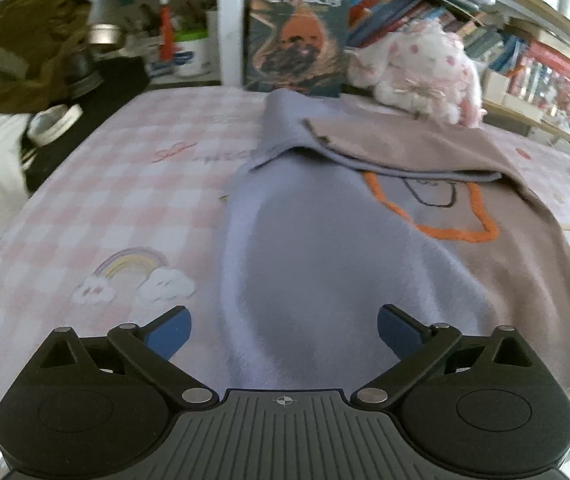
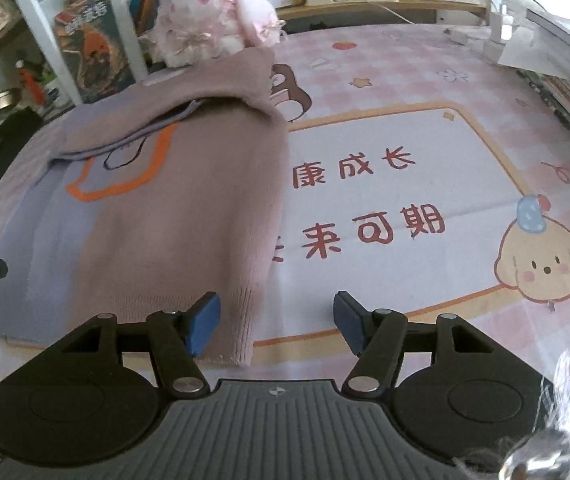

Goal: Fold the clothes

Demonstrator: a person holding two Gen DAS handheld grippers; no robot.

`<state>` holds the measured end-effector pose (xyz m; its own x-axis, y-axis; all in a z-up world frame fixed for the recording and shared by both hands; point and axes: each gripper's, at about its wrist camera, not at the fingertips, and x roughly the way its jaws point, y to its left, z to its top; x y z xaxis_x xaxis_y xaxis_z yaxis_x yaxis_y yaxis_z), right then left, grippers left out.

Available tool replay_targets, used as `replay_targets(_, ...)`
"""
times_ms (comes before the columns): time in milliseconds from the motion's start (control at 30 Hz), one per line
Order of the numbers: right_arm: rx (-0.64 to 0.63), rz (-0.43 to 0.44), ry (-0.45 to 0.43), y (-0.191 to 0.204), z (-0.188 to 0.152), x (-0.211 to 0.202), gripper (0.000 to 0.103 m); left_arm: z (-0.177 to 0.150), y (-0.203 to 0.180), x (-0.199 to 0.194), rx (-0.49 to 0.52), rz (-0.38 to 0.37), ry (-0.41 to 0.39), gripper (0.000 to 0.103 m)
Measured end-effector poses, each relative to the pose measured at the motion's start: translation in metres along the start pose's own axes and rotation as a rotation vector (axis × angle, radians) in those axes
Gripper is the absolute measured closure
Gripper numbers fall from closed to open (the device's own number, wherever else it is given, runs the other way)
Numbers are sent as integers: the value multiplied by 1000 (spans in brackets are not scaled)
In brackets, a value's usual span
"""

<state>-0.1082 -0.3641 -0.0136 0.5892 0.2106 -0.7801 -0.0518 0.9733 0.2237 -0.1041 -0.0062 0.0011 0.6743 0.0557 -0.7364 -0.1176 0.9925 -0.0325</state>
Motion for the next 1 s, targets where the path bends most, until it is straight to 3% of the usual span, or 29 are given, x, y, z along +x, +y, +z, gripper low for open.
replay_targets(200, -6, 31, -1, -1, -2, -1, 47, -7, 10, -7, -29, 42, -5, 6)
replay_targets(300, -18, 36, -6, 2, -4, -1, 49, -9, 18, -6, -93, 39, 10, 10)
replay_targets(367, -28, 37, -8, 5, -5, -1, 49, -11, 24, -7, -146, 25, 29, 27)
replay_targets(433, -29, 48, -9, 7, -6, -1, 50, -13, 28, -7, -176, 14, 39, 36)
replay_targets(600, -65, 49, -3, 13, -6, 1, 62, -18, 34, -5, -216, -5, 49, 38)
replay_targets(767, -47, 46, 2, 13, -2, 4, 64, -19, 43, -2, -246, 12, 59, 40)
replay_targets(900, -62, 26, -2, 17, -2, 5, 72, -18, 42, 1, -243, 7, 54, 64)
replay_targets(967, -71, 24, 0, 19, -2, 7, 86, -16, 41, 3, -244, -21, 62, 94)
replay_targets(1000, -77, 27, 6, 20, -1, 8, 93, -15, 41, 5, -250, -41, 69, 98)
